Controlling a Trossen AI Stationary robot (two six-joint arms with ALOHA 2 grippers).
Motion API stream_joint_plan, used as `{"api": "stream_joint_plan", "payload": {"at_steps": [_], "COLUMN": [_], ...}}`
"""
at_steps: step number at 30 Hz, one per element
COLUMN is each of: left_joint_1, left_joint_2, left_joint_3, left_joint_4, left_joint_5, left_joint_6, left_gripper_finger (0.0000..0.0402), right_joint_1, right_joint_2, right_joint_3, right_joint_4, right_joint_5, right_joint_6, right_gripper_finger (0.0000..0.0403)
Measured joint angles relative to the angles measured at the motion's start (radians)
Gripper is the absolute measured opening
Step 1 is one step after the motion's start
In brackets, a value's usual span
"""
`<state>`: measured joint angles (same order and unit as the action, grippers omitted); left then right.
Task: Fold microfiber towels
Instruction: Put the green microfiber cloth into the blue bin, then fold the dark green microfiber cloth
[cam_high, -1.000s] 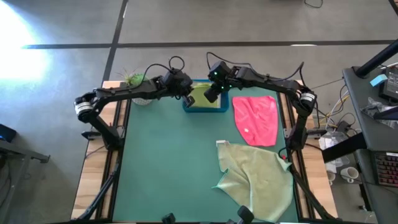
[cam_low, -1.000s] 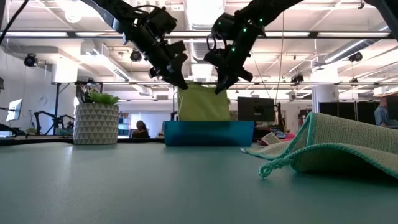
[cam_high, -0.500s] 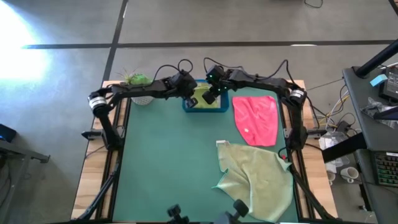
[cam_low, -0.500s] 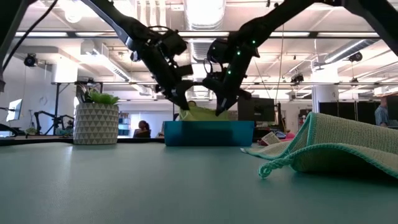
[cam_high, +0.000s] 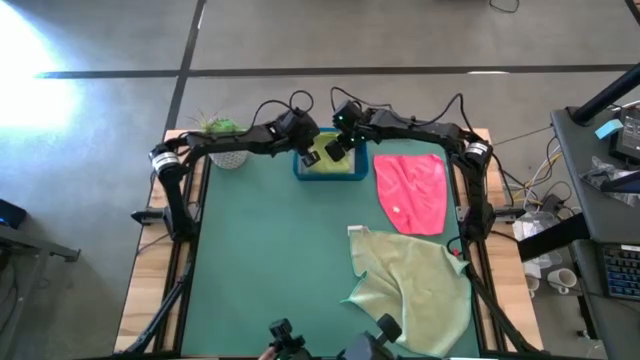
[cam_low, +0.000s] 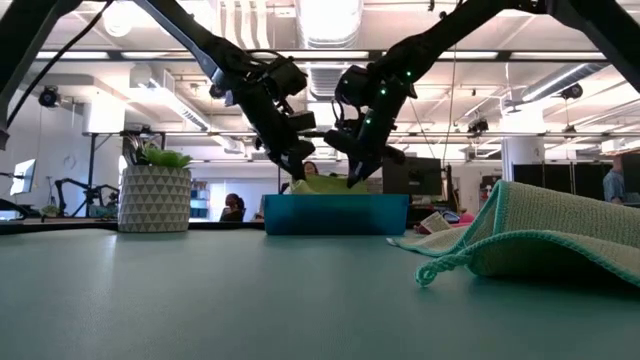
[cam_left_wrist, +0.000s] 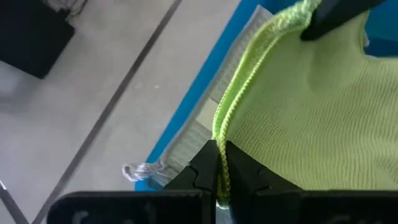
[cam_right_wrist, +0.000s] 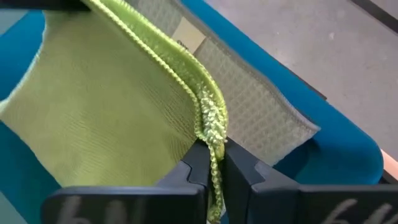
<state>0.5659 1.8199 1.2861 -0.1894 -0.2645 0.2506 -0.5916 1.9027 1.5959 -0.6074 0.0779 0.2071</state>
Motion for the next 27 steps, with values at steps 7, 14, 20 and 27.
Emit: {"api": "stream_joint_plan", "payload": {"at_steps": [7, 14, 20, 27], "left_joint_1": [0.004, 0.004, 0.005, 0.006], "left_joint_2": [-0.015, -0.02, -0.048, -0.058], "left_joint_3": [0.0, 0.006, 0.044, 0.037], "left_joint_4": [0.012, 0.02, 0.009, -0.041], "left_joint_5": [-0.029, -0.068, -0.019, 0.293], "left_joint_6": [0.087, 0.103, 0.092, -0.041], "left_gripper_finger": [0.0041, 0.0115, 0.0136, 0.0136], "right_joint_1": [-0.004, -0.017, -0.036, -0.046], "right_joint_2": [0.005, -0.007, -0.051, -0.138], "right_joint_3": [-0.002, 0.009, 0.051, 0.058], "right_joint_4": [-0.022, -0.023, -0.053, -0.138], "right_joint_5": [0.014, 0.085, 0.081, 0.081], "right_joint_6": [0.0, -0.026, -0.066, -0.079], "right_gripper_finger": [0.0059, 0.0117, 0.0139, 0.0132]}}
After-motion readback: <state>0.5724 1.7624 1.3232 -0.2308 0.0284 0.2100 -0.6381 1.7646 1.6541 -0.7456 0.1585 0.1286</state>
